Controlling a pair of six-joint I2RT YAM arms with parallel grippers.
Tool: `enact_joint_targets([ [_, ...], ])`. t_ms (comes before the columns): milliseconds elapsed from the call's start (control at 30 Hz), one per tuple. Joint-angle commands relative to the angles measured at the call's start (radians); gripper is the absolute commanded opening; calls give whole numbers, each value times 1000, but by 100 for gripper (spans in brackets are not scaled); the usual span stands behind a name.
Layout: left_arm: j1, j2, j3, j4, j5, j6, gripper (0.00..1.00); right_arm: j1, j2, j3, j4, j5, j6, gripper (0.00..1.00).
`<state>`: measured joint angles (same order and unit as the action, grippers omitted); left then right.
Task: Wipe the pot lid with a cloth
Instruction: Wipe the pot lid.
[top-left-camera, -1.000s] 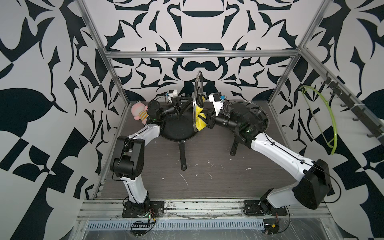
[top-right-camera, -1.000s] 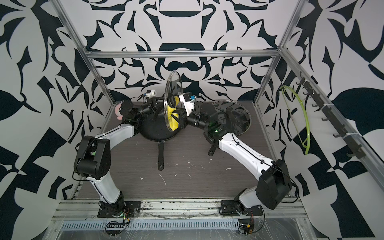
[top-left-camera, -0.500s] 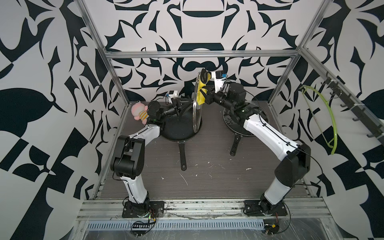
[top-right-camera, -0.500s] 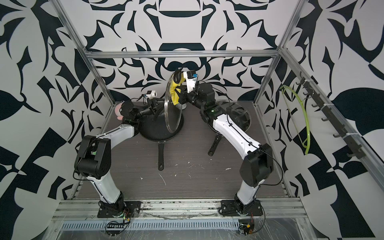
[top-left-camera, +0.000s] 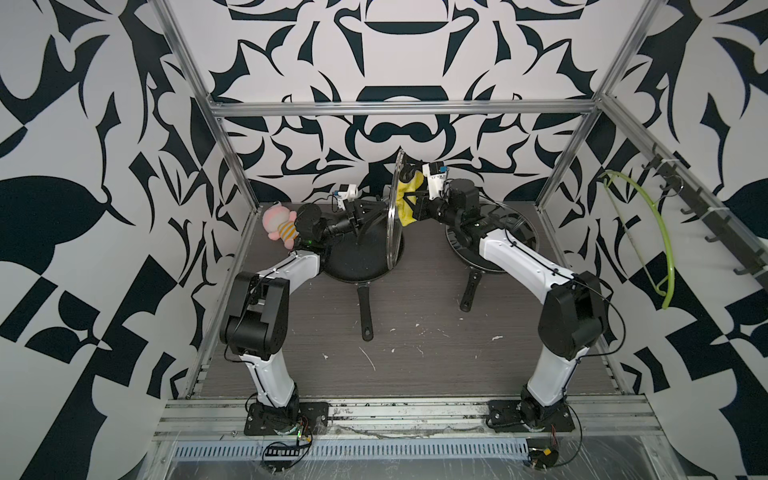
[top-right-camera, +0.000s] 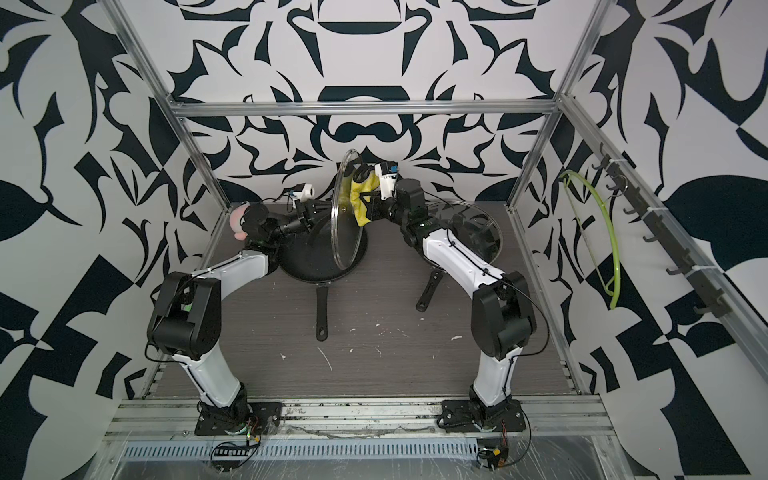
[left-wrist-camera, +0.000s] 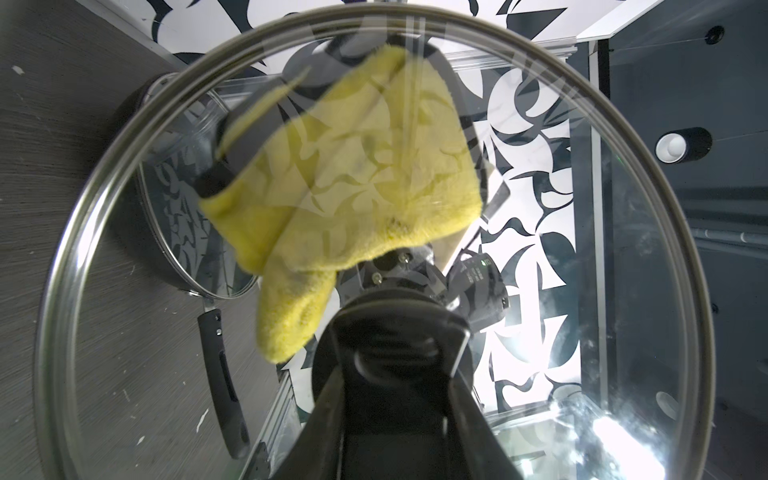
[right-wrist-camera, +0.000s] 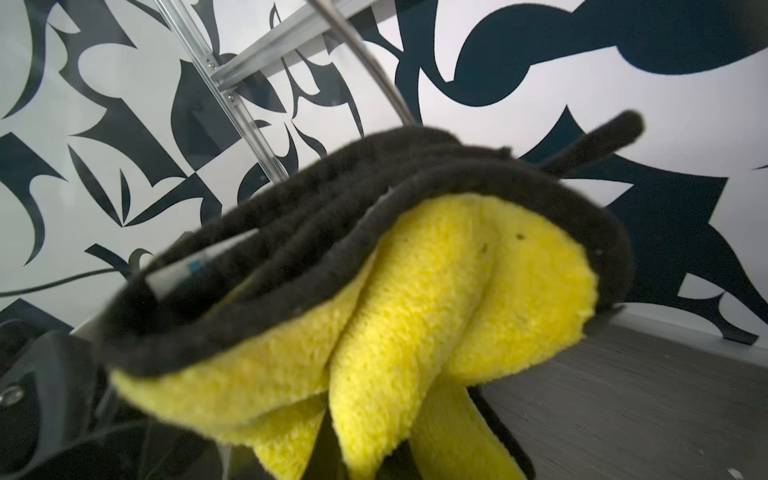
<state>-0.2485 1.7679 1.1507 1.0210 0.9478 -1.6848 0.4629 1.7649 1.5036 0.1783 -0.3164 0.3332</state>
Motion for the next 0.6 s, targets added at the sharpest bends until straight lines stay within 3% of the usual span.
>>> enact_joint_targets([
  [0,10,-143,12,-82,-81,189,0,7,-153,-64,102,28,-9,0],
  [100,11,-195,18,-276,-142,337,0,8,-252,-168,114,47,-8,0],
  [300,1,-273,23,-480,-307,499,0,23,-462,-322,68,103,-26,0],
  [567,-90,-360,24,-693,-711,778,0,190,-601,-356,-62,250,-140,0],
])
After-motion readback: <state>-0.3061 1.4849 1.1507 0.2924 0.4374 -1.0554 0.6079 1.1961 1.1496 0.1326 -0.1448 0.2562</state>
